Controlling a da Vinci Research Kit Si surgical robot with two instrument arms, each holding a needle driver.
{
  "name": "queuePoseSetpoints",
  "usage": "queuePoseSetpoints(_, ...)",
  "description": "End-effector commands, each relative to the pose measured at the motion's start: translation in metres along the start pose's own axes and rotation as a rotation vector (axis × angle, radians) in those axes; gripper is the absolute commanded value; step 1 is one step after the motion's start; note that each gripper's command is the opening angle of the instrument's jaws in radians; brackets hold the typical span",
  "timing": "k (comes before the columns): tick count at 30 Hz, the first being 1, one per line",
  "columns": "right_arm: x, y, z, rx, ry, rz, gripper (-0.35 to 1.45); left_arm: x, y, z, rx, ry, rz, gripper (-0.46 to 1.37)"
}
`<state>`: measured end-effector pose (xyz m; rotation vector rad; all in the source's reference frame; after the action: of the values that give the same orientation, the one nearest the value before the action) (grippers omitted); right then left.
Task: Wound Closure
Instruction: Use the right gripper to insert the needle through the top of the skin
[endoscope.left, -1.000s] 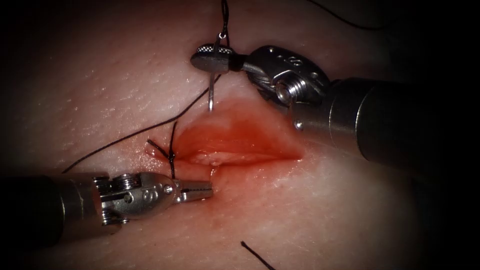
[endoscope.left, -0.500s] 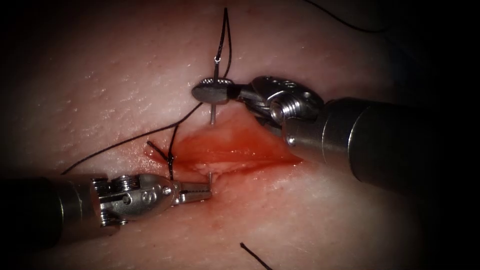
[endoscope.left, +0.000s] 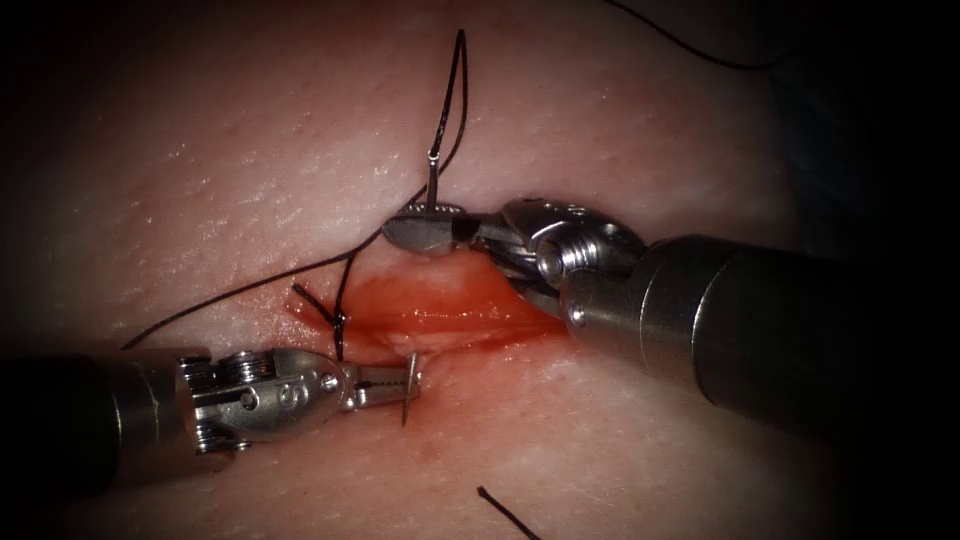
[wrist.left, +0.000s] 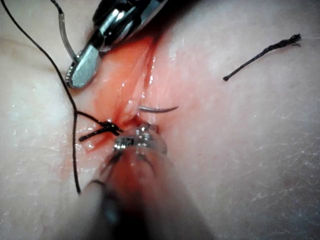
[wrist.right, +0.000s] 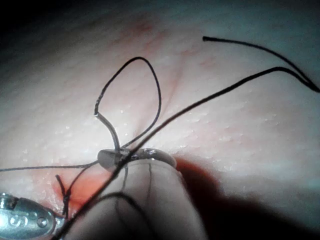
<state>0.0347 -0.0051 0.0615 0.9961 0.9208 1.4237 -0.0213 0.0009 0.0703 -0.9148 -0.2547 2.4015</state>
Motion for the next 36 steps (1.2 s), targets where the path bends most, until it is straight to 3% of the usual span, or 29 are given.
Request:
queuePoseSetpoints(1, 0.0002, 0.0, 0.0, 0.0, -0.004, 0.008, -0.35, 0.0, 0.0, 0.0, -0.008, -0.001, 0.0, -0.35)
queuePoseSetpoints(9, -0.0004, 0.0007, 0.0, 0.014, -0.017, 0.014, -0.35, 0.0, 0.0, -0.0001, -0.009, -0.001, 0.0, -0.33)
queuePoseSetpoints(10, -0.0001, 0.0007, 0.0, 0.017, -0.013, -0.073, -0.35, 0.0, 0.0, -0.0001, -0.009, -0.001, 0.0, -0.33)
queuePoseSetpoints(11, 0.0006, 0.0009, -0.0002, 0.063, 0.035, -0.229, -0.35, 0.0, 0.0, -0.0002, -0.009, -0.001, 0.0, -0.34)
queuePoseSetpoints(12, 0.001, 0.001, -0.0004, 0.087, 0.071, -0.281, -0.35, 0.0, 0.0, -0.0002, -0.009, -0.001, 0.0, -0.35)
queuePoseSetpoints(13, 0.0013, 0.0011, -0.0006, 0.101, 0.097, -0.303, -0.29, -0.0001, 0.0, -0.0002, -0.009, -0.001, 0.0, -0.34)
queuePoseSetpoints(14, 0.0017, 0.0012, -0.0008, 0.11, 0.131, -0.336, -0.12, -0.0001, 0.0, -0.0002, -0.009, -0.001, 0.001, -0.35)
queuePoseSetpoints(15, 0.0023, 0.0015, -0.0013, 0.101, 0.169, -0.36, -0.11, -0.0001, 0.0, -0.0003, -0.009, -0.001, 0.001, -0.35)
queuePoseSetpoints(21, 0.0042, 0.0016, -0.0026, 0.079, 0.184, -0.607, 0.07, -0.0004, -0.0001, -0.0006, -0.012, -0.001, -0.003, -0.35)
queuePoseSetpoints(25, 0.005, 0.0012, -0.0037, 0.054, 0.198, -0.876, 0.55, -0.0004, -0.0002, -0.0005, -0.012, 0.0, -0.003, -0.35)
queuePoseSetpoints(27, 0.0055, 0.0008, -0.0041, 0.036, 0.212, -0.904, 0.76, -0.0004, -0.0002, -0.0005, -0.012, 0.0, -0.003, -0.35)
queuePoseSetpoints(33, 0.0075, -0.0003, -0.0044, 0.025, 0.269, -0.996, 1.13, -0.0002, -0.0001, -0.0002, -0.01, -0.001, -0.005, -0.35)
queuePoseSetpoints(36, 0.0083, -0.0005, -0.0042, 0.018, 0.276, -1.002, 1.15, -0.0001, -0.0001, -0.0001, -0.01, -0.001, -0.005, -0.35)
